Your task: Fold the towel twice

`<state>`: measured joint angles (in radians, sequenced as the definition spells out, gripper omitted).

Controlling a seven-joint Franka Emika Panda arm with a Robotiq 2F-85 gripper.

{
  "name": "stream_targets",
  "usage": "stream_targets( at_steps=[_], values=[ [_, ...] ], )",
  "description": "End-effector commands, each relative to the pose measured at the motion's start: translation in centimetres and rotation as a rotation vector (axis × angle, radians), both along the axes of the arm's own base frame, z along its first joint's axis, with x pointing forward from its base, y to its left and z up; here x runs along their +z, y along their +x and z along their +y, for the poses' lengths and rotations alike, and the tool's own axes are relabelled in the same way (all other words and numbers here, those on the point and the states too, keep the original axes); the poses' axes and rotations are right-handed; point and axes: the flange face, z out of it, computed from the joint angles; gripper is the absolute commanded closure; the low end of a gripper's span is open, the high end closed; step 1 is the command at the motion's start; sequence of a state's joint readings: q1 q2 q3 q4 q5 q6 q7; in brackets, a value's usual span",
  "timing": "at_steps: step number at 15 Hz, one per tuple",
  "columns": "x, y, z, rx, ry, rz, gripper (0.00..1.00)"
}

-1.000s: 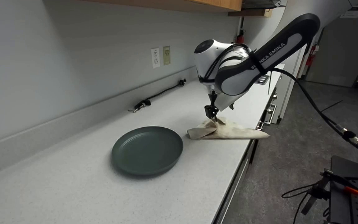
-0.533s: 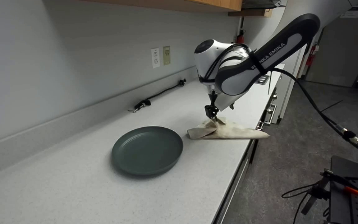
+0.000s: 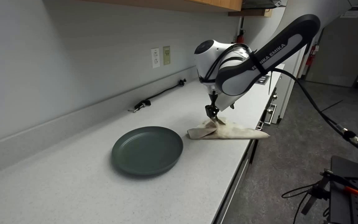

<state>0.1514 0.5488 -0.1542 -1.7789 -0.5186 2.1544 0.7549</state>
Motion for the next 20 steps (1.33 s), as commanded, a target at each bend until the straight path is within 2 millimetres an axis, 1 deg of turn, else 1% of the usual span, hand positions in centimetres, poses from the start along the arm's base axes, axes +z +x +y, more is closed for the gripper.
stream_targets(
  at_steps=[1, 20],
  values=[
    [0.04, 0.03, 0.02, 0.000, 0.000, 0.001, 0.00],
    [0.10, -0.32, -0.62, 0.030, -0.071, 0.047, 0.00]
  ],
)
